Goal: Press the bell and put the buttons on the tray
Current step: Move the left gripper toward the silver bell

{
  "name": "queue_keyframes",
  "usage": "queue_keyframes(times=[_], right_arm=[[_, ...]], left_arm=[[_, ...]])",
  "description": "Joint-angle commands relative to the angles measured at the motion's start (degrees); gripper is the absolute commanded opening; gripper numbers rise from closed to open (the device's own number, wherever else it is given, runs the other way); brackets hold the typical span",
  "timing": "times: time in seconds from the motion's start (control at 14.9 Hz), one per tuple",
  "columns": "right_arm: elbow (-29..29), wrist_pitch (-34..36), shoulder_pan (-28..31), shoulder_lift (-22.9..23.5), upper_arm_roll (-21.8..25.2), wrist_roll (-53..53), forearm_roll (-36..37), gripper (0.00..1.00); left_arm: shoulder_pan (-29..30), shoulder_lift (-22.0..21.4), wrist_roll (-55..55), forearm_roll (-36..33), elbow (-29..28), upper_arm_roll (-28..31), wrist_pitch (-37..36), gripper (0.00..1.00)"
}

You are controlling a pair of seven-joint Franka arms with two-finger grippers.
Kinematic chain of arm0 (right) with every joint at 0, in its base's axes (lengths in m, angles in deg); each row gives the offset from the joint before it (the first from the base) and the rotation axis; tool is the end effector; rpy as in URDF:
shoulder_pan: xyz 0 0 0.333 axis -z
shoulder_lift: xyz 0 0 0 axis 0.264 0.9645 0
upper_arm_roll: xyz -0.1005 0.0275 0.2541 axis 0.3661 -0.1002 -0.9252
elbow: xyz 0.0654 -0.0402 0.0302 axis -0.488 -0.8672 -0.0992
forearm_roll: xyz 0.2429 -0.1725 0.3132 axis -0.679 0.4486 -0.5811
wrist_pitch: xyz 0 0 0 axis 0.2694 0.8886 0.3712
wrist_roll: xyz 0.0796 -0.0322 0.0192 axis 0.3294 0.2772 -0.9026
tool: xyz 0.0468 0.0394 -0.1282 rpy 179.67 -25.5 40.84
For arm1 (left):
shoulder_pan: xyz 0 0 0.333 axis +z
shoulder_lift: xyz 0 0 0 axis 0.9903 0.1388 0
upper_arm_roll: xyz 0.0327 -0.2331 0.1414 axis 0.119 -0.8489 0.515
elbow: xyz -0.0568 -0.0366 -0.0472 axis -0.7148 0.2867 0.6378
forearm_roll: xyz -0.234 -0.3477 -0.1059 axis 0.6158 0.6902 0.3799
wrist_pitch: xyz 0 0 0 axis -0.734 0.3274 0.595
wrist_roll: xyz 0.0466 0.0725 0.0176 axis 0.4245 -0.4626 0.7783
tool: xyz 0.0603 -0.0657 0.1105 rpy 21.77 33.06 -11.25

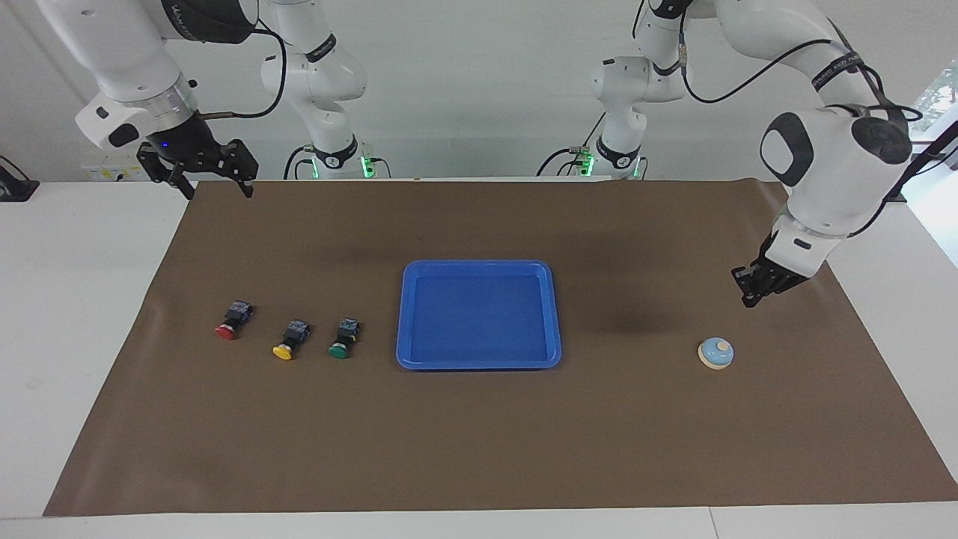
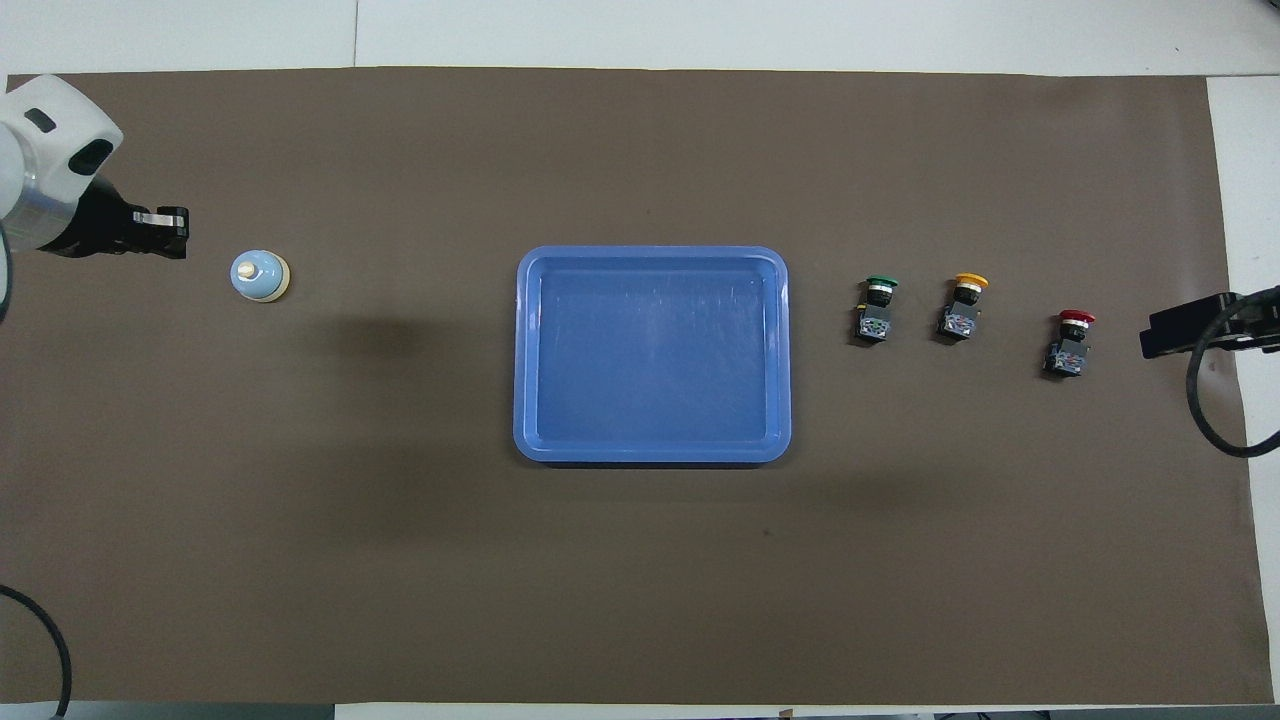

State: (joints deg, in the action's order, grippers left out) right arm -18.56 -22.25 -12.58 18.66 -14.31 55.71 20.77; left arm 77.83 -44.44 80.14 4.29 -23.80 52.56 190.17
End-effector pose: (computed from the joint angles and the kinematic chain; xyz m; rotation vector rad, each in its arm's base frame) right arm 0.5678 -0.0371 0.5416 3.1342 0.0266 -0.1020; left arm 0.6737 -0.0003 0.3764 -3.1310 0.0221 -0.1117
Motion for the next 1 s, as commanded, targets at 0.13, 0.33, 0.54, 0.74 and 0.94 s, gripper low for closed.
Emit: queue_keyframes(times=[0.13, 0.33, 0.54, 0.74, 0.94], right_arm=[[-0.5, 0.8, 0.2, -0.8, 0.2, -0.6, 0.4, 1.00], [-0.5, 0.8, 0.0, -0.8, 0.2, -0.6, 0.5, 1.00], [-0.5, 0.8, 0.1, -0.8, 0.2, -0.6, 0.5, 1.00], [-0.5, 0.8, 0.1, -0.8, 0.2, -0.6, 0.4, 1.00], [-0.5, 0.8, 0.0, -0.8, 0.2, -0.6, 0.5, 1.00]], left_arm=[[2.4, 4.6, -0.4, 1.2, 1.4, -0.3, 5.6, 0.00], [2.3, 4.4, -0.5, 1.3, -2.5, -0.4, 9.3, 0.00], [2.0, 5.9, -0.7, 1.3, -2.5, -0.3, 10.5, 0.00], [1.7, 7.4, -0.7, 1.3, -2.9, -0.3, 12.0, 0.00], [1.8, 7.1, -0.7, 1.3, -4.2, -0.3, 12.0, 0.00]])
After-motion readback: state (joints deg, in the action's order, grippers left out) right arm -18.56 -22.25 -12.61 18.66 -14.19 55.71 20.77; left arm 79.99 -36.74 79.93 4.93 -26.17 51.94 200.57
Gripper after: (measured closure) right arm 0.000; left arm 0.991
